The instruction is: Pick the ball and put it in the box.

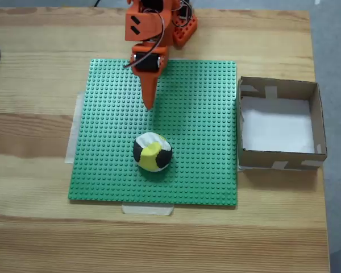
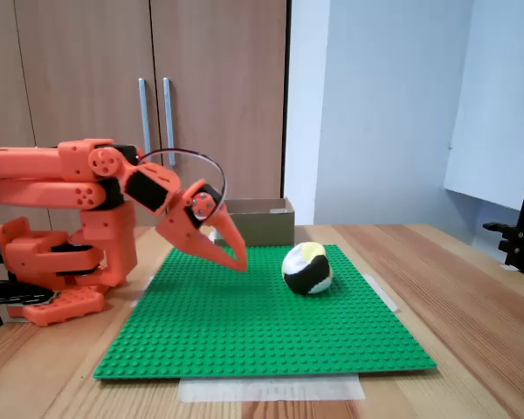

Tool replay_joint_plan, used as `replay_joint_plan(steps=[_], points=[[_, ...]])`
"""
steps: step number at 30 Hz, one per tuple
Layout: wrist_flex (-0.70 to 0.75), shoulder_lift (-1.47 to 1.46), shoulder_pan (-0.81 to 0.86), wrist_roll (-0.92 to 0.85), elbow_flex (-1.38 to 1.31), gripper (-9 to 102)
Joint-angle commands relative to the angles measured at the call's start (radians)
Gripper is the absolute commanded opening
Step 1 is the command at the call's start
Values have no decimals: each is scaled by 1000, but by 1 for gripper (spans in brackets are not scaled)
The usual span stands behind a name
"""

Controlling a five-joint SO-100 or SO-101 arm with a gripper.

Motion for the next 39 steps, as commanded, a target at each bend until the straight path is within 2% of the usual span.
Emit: replay_joint_plan(steps=[1, 10, 23, 39], points=[[-15, -75, 8, 6, -84, -1], [17, -322, 8, 32, -341, -1], [179, -742, 6, 112, -802, -1], [396, -1232, 2, 87, -1304, -1]])
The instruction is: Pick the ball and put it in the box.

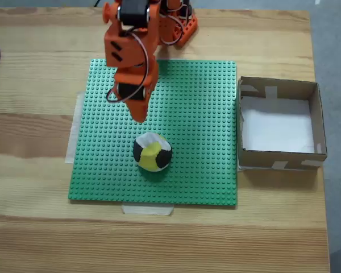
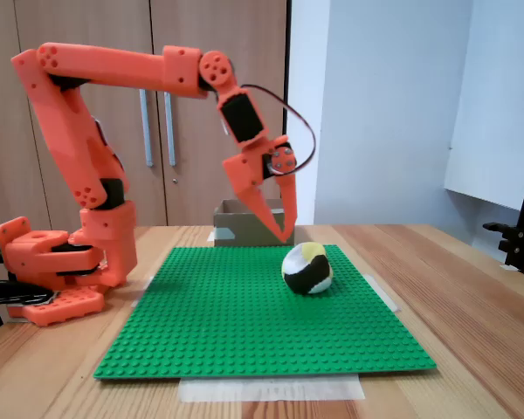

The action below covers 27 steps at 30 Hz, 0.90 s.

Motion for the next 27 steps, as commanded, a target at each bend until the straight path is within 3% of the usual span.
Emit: replay_joint_plan(steps=[1, 7, 16, 27], points=[[49, -84, 0, -12, -155, -1], [129, -233, -5, -12, -337, -1], [181, -307, -20, -6, -393, 6], [245, -324, -40, 0, -387, 39]])
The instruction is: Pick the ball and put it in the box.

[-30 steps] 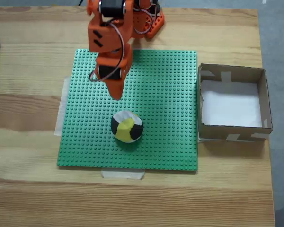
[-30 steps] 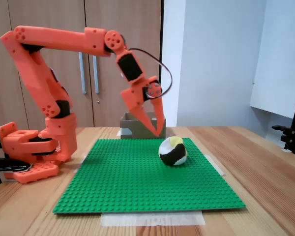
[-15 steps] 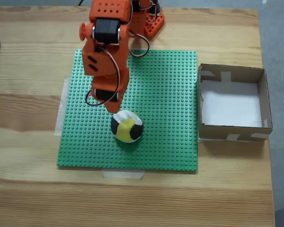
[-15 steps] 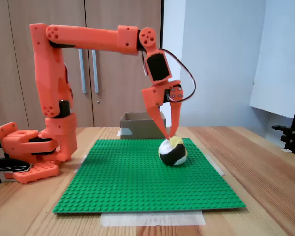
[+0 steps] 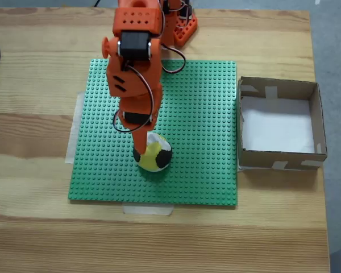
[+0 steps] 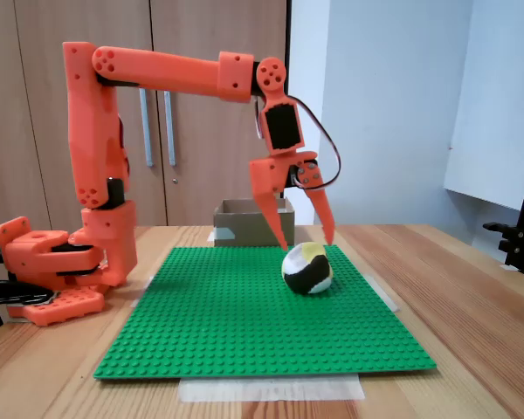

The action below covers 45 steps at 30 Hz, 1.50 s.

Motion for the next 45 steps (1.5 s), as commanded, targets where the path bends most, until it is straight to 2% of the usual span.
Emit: replay_joint_plan(steps=[1, 19, 30, 45], points=[[9, 9, -2, 8, -37, 39], [-60, 0, -26, 23, 80, 39], [-209, -12, -34, 9, 196, 36], [-249, -11, -32, 20, 209, 28]])
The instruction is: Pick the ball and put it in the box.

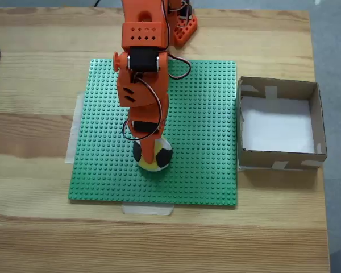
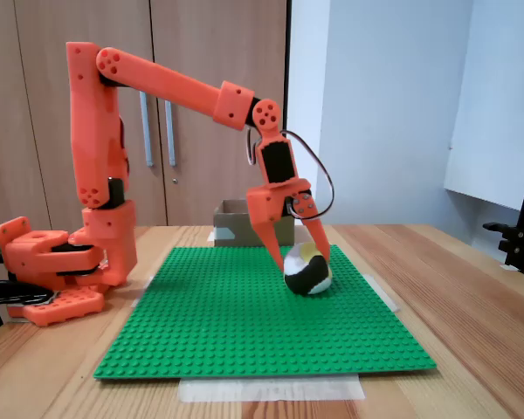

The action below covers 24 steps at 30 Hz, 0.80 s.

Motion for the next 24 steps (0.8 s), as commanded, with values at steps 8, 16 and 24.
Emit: replay_joint_plan(steps=[8, 16, 24], points=[[-26, 21, -2, -5, -8, 23], [-52, 40, 8, -15, -9, 6], [-38, 97, 9, 5, -9, -1]])
